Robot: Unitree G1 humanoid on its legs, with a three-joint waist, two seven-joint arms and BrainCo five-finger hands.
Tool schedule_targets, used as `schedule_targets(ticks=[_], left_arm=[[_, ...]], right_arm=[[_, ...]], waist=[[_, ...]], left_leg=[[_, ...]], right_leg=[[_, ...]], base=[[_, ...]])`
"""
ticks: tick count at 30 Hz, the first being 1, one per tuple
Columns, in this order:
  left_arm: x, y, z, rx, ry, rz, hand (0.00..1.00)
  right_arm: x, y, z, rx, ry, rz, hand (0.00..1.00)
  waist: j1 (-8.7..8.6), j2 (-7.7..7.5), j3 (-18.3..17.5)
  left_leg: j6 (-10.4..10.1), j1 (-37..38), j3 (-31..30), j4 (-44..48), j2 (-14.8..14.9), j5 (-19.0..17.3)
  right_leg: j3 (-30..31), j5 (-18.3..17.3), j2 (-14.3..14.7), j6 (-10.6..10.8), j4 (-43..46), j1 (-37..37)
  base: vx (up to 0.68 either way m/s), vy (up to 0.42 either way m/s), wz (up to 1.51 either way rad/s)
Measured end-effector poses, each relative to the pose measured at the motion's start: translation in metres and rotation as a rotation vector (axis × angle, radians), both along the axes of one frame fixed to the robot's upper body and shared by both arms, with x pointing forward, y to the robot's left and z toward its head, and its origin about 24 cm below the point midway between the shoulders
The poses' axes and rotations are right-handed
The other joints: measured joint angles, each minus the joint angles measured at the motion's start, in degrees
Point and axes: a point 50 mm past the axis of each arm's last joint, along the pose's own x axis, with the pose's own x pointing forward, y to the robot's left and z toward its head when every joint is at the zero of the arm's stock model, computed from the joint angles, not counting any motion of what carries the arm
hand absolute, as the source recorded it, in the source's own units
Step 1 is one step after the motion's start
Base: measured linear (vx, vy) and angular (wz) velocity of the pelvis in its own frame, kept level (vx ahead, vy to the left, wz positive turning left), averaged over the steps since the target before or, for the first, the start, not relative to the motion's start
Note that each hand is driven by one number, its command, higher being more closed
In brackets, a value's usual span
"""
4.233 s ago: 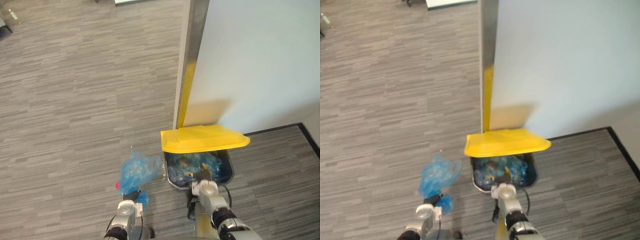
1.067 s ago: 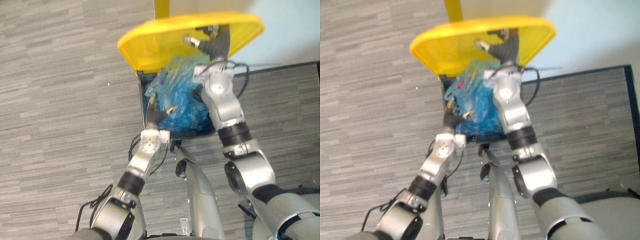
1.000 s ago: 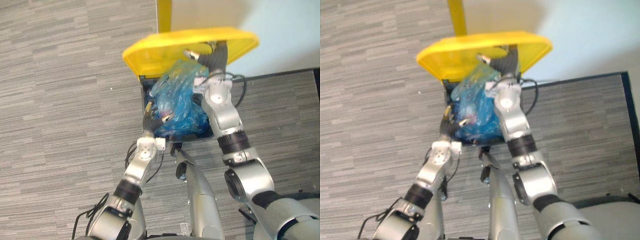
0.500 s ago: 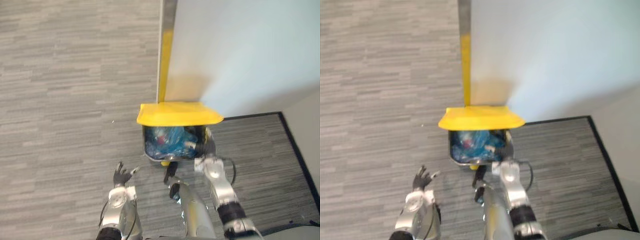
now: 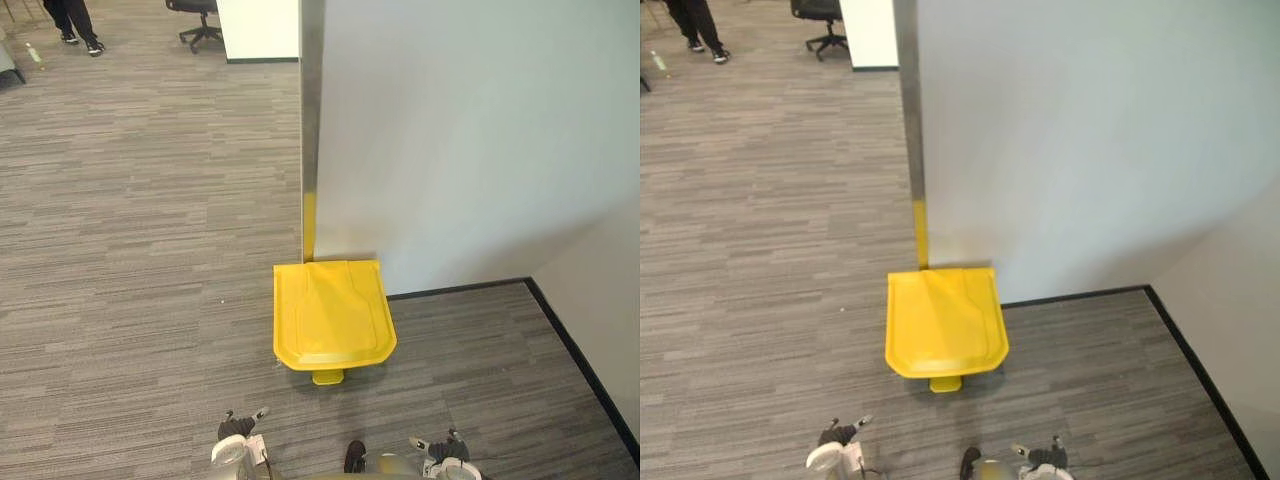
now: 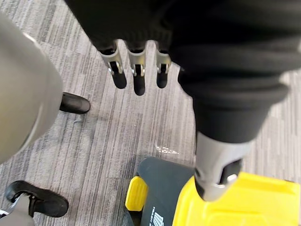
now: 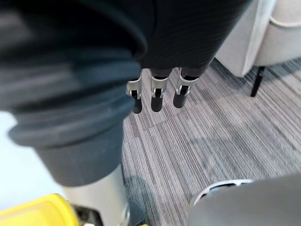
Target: Gather rubbish on tea table into small bin, then transfer packed bag to large trash can.
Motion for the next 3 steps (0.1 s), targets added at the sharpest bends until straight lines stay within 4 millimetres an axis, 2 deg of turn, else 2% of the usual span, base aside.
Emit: schedule_targets(ticks=[3], left_arm=[[-0.0034, 0.0000, -0.0022, -0.003, 0.019, 0.002, 0.00]], right_arm=[[-0.0033, -0.0020, -0.0016, 0.006, 0.019, -0.021, 0.00]], waist=[[0.05, 0.47, -0.7]], left_leg=[[0.3, 0.8, 1.5, -1.2, -1.3, 0.2]], right_leg=[[1.4, 1.9, -0.7, 1.2, -2.4, 1.0]], base=[[0.02, 0.106, -0.11]])
